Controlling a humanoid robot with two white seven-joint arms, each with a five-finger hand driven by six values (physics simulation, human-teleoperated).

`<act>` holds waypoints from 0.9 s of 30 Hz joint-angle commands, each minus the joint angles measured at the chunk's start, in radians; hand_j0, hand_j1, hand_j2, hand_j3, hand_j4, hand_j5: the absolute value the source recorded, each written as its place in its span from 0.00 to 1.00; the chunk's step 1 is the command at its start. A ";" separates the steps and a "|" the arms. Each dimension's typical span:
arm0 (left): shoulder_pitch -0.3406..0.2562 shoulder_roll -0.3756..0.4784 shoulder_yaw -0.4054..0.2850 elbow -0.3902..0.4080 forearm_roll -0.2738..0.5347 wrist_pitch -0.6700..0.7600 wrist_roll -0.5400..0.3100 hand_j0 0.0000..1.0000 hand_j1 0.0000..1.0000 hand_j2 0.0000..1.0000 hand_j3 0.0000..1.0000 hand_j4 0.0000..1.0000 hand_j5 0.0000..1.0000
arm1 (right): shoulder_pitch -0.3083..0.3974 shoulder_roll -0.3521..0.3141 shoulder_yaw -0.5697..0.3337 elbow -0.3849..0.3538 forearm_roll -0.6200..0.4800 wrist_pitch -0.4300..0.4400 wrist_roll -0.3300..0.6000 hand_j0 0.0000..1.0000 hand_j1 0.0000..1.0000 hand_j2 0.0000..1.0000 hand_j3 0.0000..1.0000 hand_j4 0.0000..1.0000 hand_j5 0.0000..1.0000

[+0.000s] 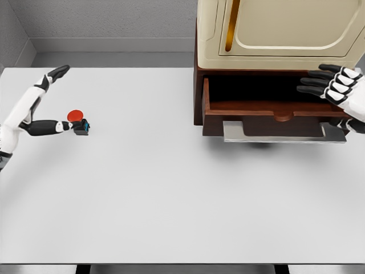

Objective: Put the switch into the drawer with left arm, and close the drawer with right arm

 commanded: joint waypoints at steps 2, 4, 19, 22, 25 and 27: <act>-0.003 -0.037 -0.021 0.002 0.071 0.127 -0.002 1.00 1.00 1.00 1.00 1.00 1.00 | 0.002 0.011 0.019 0.000 -0.007 -0.001 -0.002 1.00 1.00 1.00 1.00 1.00 1.00; -0.021 -0.051 -0.039 0.014 0.075 0.181 -0.002 1.00 1.00 1.00 1.00 1.00 1.00 | 0.002 0.014 0.028 0.000 -0.007 -0.001 -0.004 1.00 1.00 1.00 1.00 1.00 1.00; -0.051 -0.124 -0.028 0.197 0.178 0.362 -0.008 1.00 1.00 1.00 1.00 1.00 1.00 | -0.003 0.005 0.011 0.001 -0.016 -0.001 -0.005 1.00 1.00 1.00 1.00 1.00 1.00; -0.072 -0.123 -0.025 0.232 0.177 0.364 -0.008 1.00 1.00 1.00 1.00 1.00 1.00 | -0.014 0.003 0.010 0.001 -0.017 -0.001 -0.011 1.00 1.00 1.00 1.00 1.00 1.00; -0.075 -0.141 -0.027 0.247 0.132 0.360 -0.008 1.00 1.00 1.00 1.00 1.00 1.00 | -0.017 0.002 0.010 0.001 -0.020 -0.001 -0.019 1.00 1.00 1.00 1.00 1.00 1.00; -0.075 -0.172 -0.019 0.261 0.074 0.313 -0.003 1.00 1.00 1.00 1.00 1.00 1.00 | -0.021 0.002 0.010 0.001 -0.020 -0.001 -0.017 1.00 1.00 1.00 1.00 1.00 1.00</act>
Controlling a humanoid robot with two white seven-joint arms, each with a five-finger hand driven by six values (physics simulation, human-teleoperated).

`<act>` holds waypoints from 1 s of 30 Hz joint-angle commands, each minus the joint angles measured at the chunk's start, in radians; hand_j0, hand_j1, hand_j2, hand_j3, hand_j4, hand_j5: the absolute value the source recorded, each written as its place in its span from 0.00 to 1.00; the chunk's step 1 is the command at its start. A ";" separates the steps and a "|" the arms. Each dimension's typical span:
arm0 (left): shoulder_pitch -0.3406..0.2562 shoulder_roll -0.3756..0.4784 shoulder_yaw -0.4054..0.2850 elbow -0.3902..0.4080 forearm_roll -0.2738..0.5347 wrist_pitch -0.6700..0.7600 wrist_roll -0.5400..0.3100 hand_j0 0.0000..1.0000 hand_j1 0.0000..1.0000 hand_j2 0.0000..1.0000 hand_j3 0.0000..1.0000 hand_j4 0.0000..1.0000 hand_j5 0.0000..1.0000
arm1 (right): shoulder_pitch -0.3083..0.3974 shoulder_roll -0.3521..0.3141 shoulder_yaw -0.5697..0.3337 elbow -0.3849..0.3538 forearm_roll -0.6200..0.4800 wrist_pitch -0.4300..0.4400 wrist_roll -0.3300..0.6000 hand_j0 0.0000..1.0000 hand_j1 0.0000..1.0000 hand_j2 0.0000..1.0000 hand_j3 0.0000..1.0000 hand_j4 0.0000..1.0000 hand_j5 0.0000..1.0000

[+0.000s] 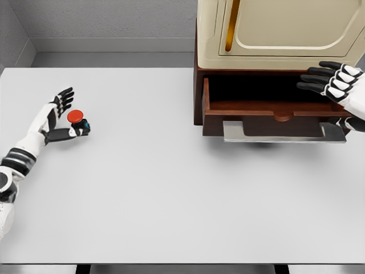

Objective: Put the switch into the drawer with left arm, and close the drawer with right arm

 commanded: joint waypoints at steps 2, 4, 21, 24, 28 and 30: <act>0.000 -0.021 0.007 0.028 -0.063 -0.065 0.003 1.00 1.00 1.00 1.00 1.00 1.00 | 0.000 -0.004 -0.001 0.000 -0.008 -0.001 -0.002 1.00 1.00 1.00 1.00 1.00 1.00; 0.000 -0.021 0.007 0.028 -0.080 -0.065 0.004 1.00 1.00 1.00 1.00 1.00 1.00 | -0.003 -0.004 -0.001 0.001 -0.008 -0.001 -0.002 1.00 1.00 1.00 1.00 1.00 1.00; 0.003 -0.009 0.007 0.046 -0.085 -0.053 0.006 0.83 0.83 0.83 0.83 0.83 0.83 | -0.015 -0.002 -0.045 0.003 -0.008 -0.001 -0.002 1.00 1.00 1.00 1.00 1.00 1.00; 0.003 -0.009 0.007 0.051 -0.089 -0.051 0.006 0.83 0.83 0.83 0.83 0.83 0.83 | -0.006 0.045 -0.044 0.003 -0.021 -0.001 0.002 1.00 1.00 1.00 1.00 1.00 1.00; 0.005 -0.008 0.007 0.059 -0.089 -0.051 0.004 0.73 0.73 0.73 0.73 0.73 0.73 | -0.006 0.055 -0.044 0.005 -0.021 -0.001 0.010 1.00 1.00 1.00 1.00 1.00 1.00; 0.006 0.003 0.007 0.059 -0.089 -0.051 0.006 0.73 0.73 0.73 0.73 0.73 0.73 | -0.006 0.059 -0.045 0.005 -0.021 -0.001 0.010 1.00 1.00 1.00 1.00 1.00 1.00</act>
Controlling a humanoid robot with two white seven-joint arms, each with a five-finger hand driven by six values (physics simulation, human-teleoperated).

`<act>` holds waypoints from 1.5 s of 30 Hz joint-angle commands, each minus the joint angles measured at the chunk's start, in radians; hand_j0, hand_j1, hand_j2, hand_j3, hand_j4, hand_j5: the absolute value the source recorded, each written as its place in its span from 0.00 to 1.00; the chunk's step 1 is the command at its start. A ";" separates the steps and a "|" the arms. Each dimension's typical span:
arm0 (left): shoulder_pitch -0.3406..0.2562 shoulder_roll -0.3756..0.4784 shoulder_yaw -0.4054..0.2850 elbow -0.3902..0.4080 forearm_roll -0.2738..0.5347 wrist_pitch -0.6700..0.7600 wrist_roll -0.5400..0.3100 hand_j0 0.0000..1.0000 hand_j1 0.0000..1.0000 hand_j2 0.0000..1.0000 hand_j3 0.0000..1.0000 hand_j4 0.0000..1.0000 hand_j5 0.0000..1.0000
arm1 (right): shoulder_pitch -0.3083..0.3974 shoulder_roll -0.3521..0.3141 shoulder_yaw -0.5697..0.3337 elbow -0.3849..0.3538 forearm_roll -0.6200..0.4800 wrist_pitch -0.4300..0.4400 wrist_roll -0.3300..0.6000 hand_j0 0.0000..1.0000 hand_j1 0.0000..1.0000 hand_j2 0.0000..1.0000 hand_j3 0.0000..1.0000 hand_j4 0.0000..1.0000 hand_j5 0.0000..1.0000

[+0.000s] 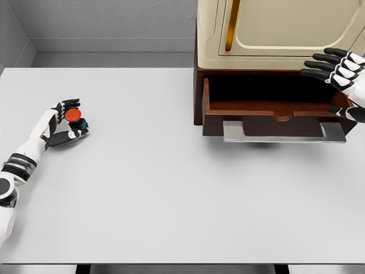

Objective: Put the switch into the drawer with left arm, and close the drawer with right arm

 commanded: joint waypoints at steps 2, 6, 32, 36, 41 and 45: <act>0.000 0.008 -0.001 0.007 -0.041 0.004 0.011 0.67 0.67 0.67 0.67 0.67 0.67 | 0.000 0.001 -0.001 0.000 -0.008 -0.001 -0.002 1.00 1.00 1.00 1.00 1.00 1.00; 0.002 0.008 -0.001 0.006 -0.041 0.002 0.011 0.64 0.64 0.64 0.64 0.64 0.64 | 0.000 -0.025 -0.001 0.003 -0.009 -0.001 -0.004 1.00 1.00 1.00 1.00 1.00 1.00; -0.012 0.028 -0.003 -0.109 -0.040 -0.007 0.004 0.39 0.39 0.39 0.39 0.39 0.39 | 0.032 -0.070 0.005 0.025 -0.035 -0.001 -0.007 1.00 1.00 1.00 1.00 1.00 1.00; -0.014 0.097 -0.001 -0.120 -0.054 -0.010 -0.025 0.37 0.37 0.37 0.37 0.37 0.37 | 0.031 -0.064 0.000 0.034 -0.034 -0.001 -0.004 1.00 1.00 1.00 1.00 1.00 1.00; -0.025 0.103 0.005 -0.120 -0.148 -0.065 -0.027 0.36 0.36 0.36 0.36 0.36 0.36 | 0.031 -0.068 0.000 0.034 -0.034 -0.001 -0.002 1.00 1.00 1.00 1.00 1.00 1.00; -0.028 0.101 0.048 -0.123 -0.246 -0.090 -0.027 0.36 0.36 0.36 0.36 0.36 0.36 | 0.031 -0.071 0.000 0.034 -0.034 -0.001 -0.002 1.00 1.00 1.00 1.00 1.00 1.00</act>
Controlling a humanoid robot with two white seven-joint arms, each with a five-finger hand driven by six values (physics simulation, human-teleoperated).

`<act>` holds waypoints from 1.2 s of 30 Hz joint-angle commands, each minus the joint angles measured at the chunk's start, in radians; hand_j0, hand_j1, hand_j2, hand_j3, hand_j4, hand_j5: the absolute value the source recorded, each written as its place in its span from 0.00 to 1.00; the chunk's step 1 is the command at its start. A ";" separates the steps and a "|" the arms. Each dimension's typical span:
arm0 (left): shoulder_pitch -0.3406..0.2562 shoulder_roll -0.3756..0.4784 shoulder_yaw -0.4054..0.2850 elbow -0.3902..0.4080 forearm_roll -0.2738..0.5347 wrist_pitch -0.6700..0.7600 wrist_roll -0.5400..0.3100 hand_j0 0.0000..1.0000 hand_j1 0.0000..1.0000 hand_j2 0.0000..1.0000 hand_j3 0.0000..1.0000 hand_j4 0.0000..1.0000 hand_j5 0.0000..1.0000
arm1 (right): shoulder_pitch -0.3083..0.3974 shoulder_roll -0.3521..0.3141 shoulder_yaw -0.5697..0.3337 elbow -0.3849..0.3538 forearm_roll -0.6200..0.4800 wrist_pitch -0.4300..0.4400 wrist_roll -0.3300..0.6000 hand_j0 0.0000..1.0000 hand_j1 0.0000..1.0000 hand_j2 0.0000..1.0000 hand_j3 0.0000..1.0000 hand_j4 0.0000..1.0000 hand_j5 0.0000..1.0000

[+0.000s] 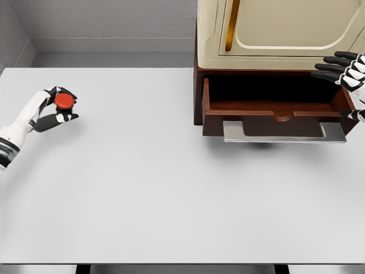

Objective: Put the switch into the drawer with left arm, and close the drawer with right arm

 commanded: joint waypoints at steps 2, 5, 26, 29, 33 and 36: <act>0.000 0.003 0.034 -0.028 -0.090 -0.012 0.000 0.31 0.31 0.31 0.31 0.31 0.31 | 0.000 -0.003 -0.001 0.002 -0.005 -0.001 0.001 1.00 1.00 1.00 1.00 1.00 1.00; -0.002 0.003 0.034 -0.042 -0.112 -0.010 0.000 0.31 0.31 0.31 0.31 0.31 0.31 | 0.000 -0.005 -0.001 0.009 -0.005 -0.001 0.001 1.00 1.00 1.00 1.00 1.00 1.00; 0.005 -0.004 0.090 -0.265 -0.503 -0.001 0.011 0.28 0.28 0.28 0.28 0.28 0.28 | 0.000 0.000 -0.001 0.028 0.000 -0.001 0.001 1.00 1.00 1.00 1.00 1.00 1.00; 0.011 -0.003 0.090 -0.294 -0.544 -0.001 0.011 0.28 0.28 0.28 0.28 0.28 0.28 | 0.000 0.002 -0.001 0.038 0.000 -0.001 0.001 1.00 1.00 1.00 1.00 1.00 1.00; 0.012 -0.004 0.090 -0.337 -0.619 -0.006 0.011 0.28 0.28 0.28 0.28 0.28 0.28 | 0.000 0.000 -0.001 0.040 0.000 -0.001 0.003 1.00 1.00 1.00 1.00 1.00 1.00; 0.015 -0.007 0.086 -0.369 -0.662 -0.010 0.011 0.28 0.28 0.28 0.28 0.28 0.28 | 0.000 0.000 -0.001 0.040 0.000 -0.001 0.001 1.00 1.00 1.00 1.00 1.00 1.00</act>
